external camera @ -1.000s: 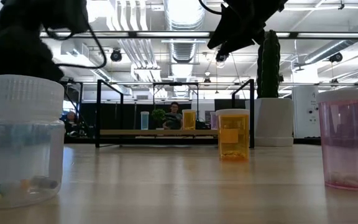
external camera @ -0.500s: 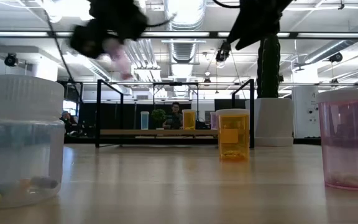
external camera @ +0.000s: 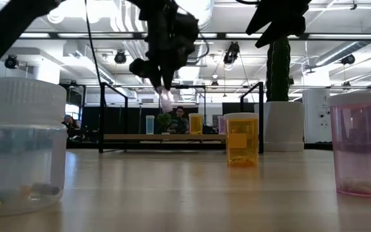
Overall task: Pick and place medicine bottles onto shelf by color
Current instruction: Put the left pink pill bottle on the shelf
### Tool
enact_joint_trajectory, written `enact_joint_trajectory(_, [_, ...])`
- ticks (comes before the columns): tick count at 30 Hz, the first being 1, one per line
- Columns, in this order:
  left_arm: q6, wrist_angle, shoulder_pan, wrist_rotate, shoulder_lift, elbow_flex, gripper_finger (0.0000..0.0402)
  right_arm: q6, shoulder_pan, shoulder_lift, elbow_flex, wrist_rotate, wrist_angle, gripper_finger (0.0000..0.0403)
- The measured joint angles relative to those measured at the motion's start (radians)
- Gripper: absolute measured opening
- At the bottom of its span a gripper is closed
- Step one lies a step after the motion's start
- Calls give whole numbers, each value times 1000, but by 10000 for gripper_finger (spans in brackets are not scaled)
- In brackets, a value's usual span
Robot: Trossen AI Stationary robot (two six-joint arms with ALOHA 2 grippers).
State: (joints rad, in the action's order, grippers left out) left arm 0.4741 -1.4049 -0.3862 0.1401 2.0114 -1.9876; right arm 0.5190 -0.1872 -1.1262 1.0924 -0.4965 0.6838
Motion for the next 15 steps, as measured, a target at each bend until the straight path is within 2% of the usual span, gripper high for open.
enact_joint_trajectory(7, [-78,-62,-120,-28,58,-5,118,46,-25,-14,0,0,0,304])
enact_joint_trajectory(15, [-107,-71,-172,-100,63,18,118,66,-25,-14,0,0,0,304])
